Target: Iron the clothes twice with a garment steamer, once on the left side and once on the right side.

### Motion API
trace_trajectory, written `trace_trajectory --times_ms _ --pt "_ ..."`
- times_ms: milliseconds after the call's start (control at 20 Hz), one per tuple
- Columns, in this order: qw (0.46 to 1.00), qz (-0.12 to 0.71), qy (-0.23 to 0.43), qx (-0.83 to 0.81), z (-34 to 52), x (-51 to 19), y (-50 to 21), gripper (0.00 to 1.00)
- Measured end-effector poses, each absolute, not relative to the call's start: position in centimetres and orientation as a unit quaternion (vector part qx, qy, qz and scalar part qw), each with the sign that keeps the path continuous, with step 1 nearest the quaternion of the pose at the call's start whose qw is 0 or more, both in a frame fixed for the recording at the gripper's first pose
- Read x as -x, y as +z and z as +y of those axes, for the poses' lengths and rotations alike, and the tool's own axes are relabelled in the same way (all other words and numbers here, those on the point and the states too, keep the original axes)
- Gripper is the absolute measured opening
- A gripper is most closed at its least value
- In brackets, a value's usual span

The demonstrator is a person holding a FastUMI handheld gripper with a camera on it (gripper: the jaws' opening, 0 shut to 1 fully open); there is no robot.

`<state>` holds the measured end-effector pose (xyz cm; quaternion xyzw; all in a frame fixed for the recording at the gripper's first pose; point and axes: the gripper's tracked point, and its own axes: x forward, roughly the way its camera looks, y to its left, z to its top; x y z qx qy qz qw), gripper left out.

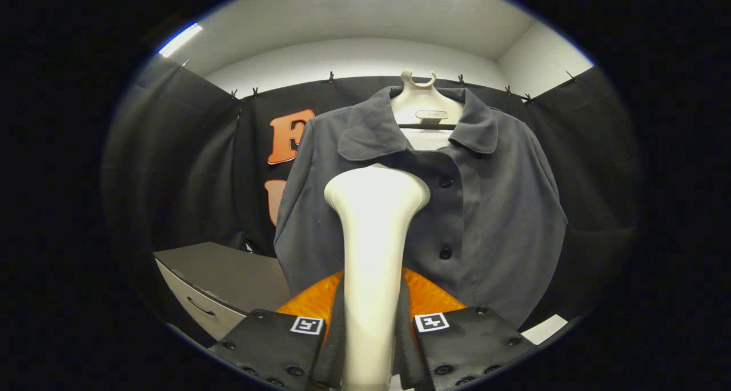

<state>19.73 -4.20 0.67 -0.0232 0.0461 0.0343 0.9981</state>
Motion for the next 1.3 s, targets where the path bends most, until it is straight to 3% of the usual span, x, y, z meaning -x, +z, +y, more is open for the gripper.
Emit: trace_trajectory --times_ms 1300 --pt "0.996 0.085 0.011 0.031 -4.8 -18.8 -4.9 0.44"
